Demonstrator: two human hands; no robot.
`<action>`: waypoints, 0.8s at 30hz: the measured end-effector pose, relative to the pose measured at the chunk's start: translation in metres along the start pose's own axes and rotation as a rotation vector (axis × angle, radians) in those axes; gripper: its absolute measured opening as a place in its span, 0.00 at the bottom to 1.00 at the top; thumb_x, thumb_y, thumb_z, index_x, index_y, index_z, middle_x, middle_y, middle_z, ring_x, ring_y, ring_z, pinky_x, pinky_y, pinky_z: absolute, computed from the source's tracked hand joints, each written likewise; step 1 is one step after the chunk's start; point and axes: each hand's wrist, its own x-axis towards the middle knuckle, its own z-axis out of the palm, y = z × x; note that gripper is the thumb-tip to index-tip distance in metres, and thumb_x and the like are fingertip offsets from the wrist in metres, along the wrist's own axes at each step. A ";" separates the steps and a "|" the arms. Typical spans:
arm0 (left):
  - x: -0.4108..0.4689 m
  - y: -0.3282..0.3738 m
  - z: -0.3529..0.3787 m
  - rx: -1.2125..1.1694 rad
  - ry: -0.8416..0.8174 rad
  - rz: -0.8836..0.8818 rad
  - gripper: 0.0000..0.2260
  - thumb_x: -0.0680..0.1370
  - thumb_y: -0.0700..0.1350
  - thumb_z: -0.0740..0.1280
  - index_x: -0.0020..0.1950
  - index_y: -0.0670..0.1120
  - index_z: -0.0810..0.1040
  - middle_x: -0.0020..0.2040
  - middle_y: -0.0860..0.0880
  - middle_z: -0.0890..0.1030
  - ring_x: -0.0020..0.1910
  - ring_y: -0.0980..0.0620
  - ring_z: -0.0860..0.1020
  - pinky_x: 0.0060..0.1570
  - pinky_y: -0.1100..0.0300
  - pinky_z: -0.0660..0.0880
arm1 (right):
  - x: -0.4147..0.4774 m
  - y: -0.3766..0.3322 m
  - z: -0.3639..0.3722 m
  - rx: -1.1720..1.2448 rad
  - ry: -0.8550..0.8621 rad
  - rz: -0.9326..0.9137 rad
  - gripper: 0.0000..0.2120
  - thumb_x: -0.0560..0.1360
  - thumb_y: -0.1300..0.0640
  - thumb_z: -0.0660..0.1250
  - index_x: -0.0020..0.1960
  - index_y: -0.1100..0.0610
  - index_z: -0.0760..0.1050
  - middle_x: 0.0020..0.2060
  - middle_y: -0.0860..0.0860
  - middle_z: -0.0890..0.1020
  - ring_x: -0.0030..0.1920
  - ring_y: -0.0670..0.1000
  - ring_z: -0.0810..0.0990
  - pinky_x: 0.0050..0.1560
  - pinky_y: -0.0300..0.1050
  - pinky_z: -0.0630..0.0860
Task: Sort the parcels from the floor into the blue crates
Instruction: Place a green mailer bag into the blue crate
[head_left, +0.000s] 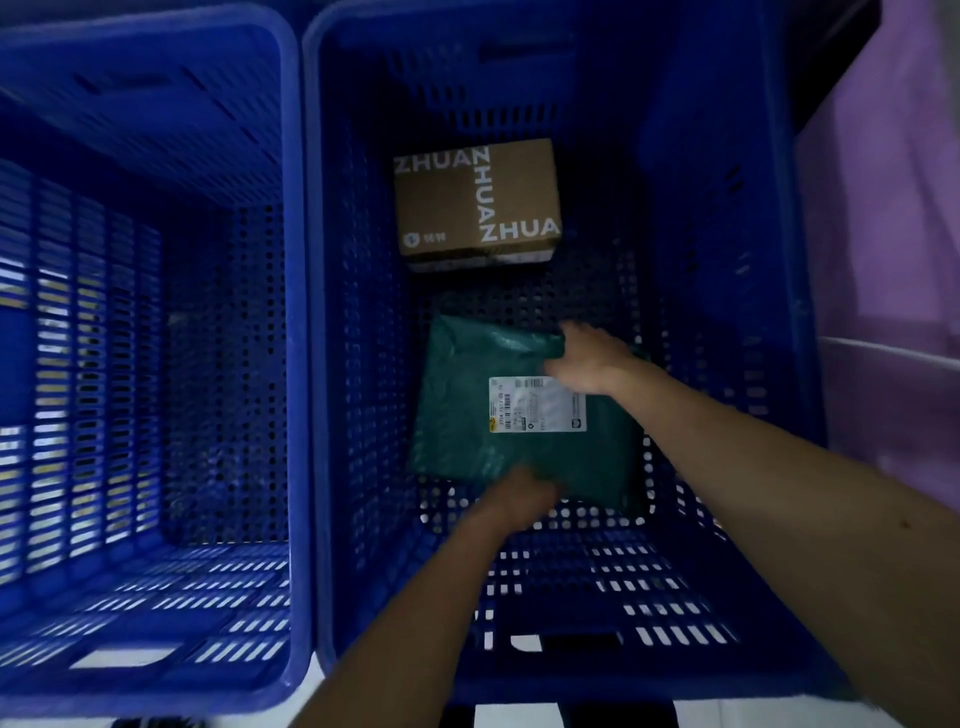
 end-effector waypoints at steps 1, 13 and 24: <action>0.000 0.001 -0.011 0.010 0.080 0.018 0.15 0.82 0.50 0.62 0.64 0.43 0.77 0.60 0.45 0.80 0.55 0.47 0.77 0.57 0.57 0.74 | -0.001 0.002 -0.001 0.015 0.045 0.036 0.35 0.78 0.46 0.64 0.80 0.56 0.56 0.76 0.57 0.65 0.73 0.59 0.66 0.71 0.54 0.67; 0.027 0.010 -0.128 0.889 0.550 0.096 0.44 0.76 0.47 0.71 0.83 0.52 0.43 0.81 0.47 0.33 0.81 0.42 0.43 0.77 0.41 0.55 | -0.009 0.044 0.019 0.149 0.059 0.314 0.40 0.77 0.38 0.65 0.81 0.51 0.51 0.72 0.63 0.66 0.66 0.65 0.72 0.61 0.54 0.74; 0.050 0.035 -0.135 1.045 0.412 0.101 0.47 0.73 0.54 0.72 0.82 0.47 0.45 0.80 0.39 0.53 0.80 0.40 0.50 0.78 0.43 0.51 | -0.005 0.057 0.022 0.183 0.086 0.196 0.31 0.78 0.53 0.60 0.79 0.49 0.56 0.64 0.59 0.76 0.58 0.61 0.78 0.57 0.52 0.77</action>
